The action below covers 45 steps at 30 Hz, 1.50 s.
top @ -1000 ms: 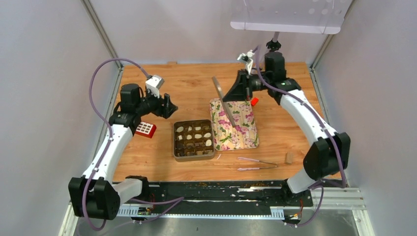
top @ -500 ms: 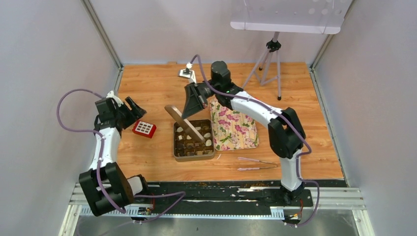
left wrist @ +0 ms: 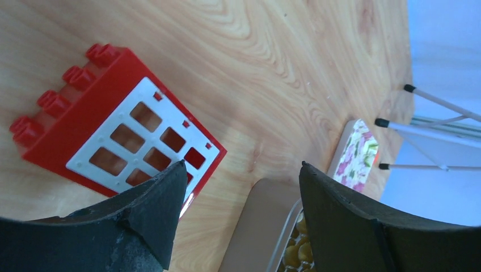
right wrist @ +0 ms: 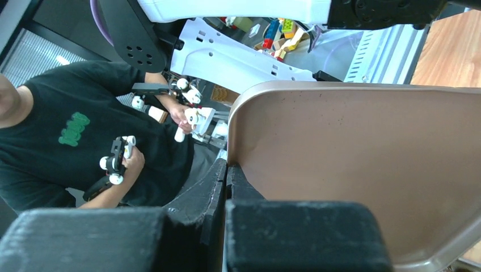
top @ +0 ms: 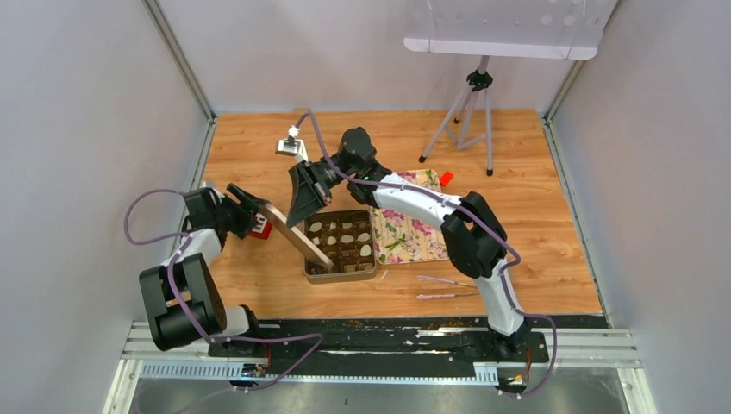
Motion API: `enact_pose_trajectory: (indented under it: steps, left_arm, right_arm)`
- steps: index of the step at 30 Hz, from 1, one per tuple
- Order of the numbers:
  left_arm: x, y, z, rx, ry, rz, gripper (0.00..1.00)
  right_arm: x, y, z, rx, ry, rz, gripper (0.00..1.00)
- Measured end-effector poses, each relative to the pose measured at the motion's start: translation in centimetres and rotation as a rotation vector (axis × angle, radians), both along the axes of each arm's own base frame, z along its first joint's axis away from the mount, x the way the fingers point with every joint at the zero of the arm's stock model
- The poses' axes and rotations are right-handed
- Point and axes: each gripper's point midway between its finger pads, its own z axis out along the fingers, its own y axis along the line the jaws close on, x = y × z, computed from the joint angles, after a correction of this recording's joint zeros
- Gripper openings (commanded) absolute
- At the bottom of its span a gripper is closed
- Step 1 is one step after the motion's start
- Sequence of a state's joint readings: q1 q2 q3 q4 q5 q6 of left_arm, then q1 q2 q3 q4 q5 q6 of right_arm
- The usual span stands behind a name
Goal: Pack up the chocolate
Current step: Pick up the box lid from the center of the board, then close the box lid on the packing box.
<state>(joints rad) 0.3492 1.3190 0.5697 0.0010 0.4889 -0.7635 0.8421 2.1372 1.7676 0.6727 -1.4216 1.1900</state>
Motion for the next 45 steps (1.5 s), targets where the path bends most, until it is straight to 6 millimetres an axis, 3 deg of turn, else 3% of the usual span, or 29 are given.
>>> enact_pose_trajectory:
  steps: [4, 7, 11, 13, 21, 27, 33, 41, 45]
  left_arm:
    - [1.2, -0.3, 0.0, -0.067, -0.018, 0.017, 0.90]
    - [1.9, -0.5, 0.3, -0.110, -0.039, 0.026, 0.90]
    - [2.7, -0.8, 0.3, -0.167, -0.055, 0.030, 0.89]
    - [2.7, -1.0, 0.4, -0.178, -0.054, 0.024, 0.89]
    - [1.4, -1.7, 0.4, -0.189, -0.008, 0.007, 0.89]
    - [0.2, -2.2, 0.4, -0.182, 0.027, -0.014, 0.89]
    - [0.4, -3.1, 1.1, -0.199, 0.003, -0.058, 0.89]
    - [0.6, -6.0, 2.6, -0.163, -0.067, -0.204, 0.89]
    - [0.2, -7.5, 3.9, -0.085, -0.108, -0.303, 0.88]
  right_arm:
    - [-0.7, 1.5, -0.4, -0.015, 0.053, -0.014, 0.00]
    - [-1.0, 2.4, -1.1, -0.039, 0.106, -0.038, 0.00]
    - [-1.1, 2.3, -4.0, -0.095, 0.182, -0.074, 0.00]
    - [-0.6, 2.2, -5.2, -0.116, 0.218, -0.108, 0.02]
    - [3.2, 0.9, -5.0, -0.086, 0.209, -0.196, 0.10]
    - [6.7, -0.8, -5.8, -0.110, 0.209, -0.264, 0.20]
    - [9.4, -3.6, -7.4, -0.169, 0.232, -0.320, 0.27]
    - [10.6, -7.2, -9.5, -0.227, 0.248, -0.337, 0.36]
    - [11.0, -9.3, -11.9, -0.273, 0.257, -0.371, 0.39]
